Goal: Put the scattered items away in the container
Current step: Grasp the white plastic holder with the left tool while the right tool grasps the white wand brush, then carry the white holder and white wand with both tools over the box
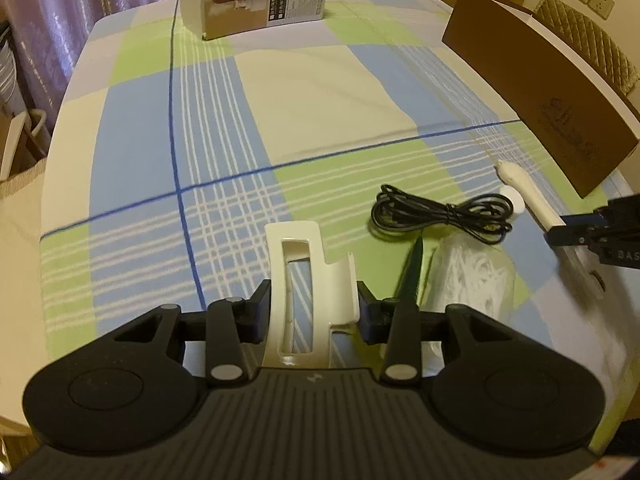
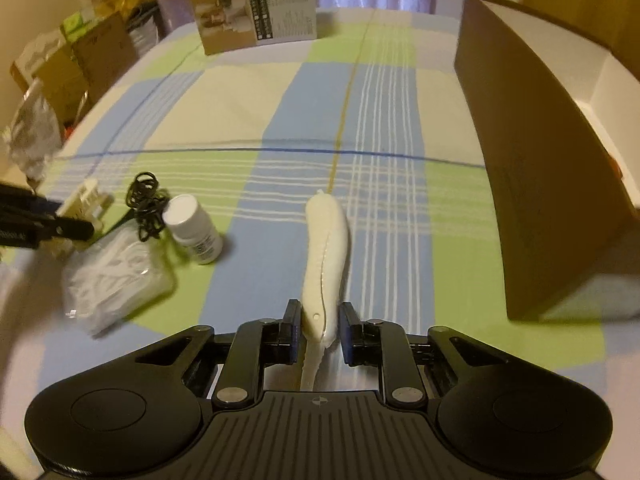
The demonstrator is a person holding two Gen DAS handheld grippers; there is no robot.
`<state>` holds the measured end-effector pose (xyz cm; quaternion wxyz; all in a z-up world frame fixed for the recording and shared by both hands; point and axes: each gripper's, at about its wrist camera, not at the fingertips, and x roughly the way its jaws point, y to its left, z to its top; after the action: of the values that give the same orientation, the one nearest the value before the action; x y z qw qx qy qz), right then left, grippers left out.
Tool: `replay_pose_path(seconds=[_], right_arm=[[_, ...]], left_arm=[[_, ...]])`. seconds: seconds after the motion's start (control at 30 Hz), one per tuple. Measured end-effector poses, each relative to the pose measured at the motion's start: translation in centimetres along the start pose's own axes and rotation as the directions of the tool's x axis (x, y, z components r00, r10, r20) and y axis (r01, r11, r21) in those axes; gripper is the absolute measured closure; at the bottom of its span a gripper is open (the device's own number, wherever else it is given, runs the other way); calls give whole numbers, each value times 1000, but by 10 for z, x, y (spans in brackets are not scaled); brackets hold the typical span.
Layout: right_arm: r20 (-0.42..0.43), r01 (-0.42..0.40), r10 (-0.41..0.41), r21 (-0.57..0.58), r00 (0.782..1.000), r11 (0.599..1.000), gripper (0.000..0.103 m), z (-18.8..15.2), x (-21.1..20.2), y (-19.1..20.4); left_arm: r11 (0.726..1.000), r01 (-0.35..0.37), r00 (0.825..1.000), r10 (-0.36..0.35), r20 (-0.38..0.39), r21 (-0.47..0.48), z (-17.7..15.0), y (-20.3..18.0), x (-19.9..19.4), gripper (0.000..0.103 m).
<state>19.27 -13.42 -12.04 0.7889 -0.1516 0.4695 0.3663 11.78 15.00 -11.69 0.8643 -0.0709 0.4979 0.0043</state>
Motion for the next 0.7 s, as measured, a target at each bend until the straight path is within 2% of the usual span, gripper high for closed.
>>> replay_pose_path(seconds=[0.17,0.43,0.7], right_arm=[[26,-70,68,59,997,996,87,0,-20,-7],[64,-171,169,30,983,985,87,11,-44,-16],[87,-302,303,-21,949,953,87,8,-84,-43]], left_arm=[[999,-20,1000,21,20,-34,-6,-7,-21,67],[996,-49,996,54,70,-72,1,-48,-60,67],[996,14,995,-5,102,-88,4,-115,-78,67]])
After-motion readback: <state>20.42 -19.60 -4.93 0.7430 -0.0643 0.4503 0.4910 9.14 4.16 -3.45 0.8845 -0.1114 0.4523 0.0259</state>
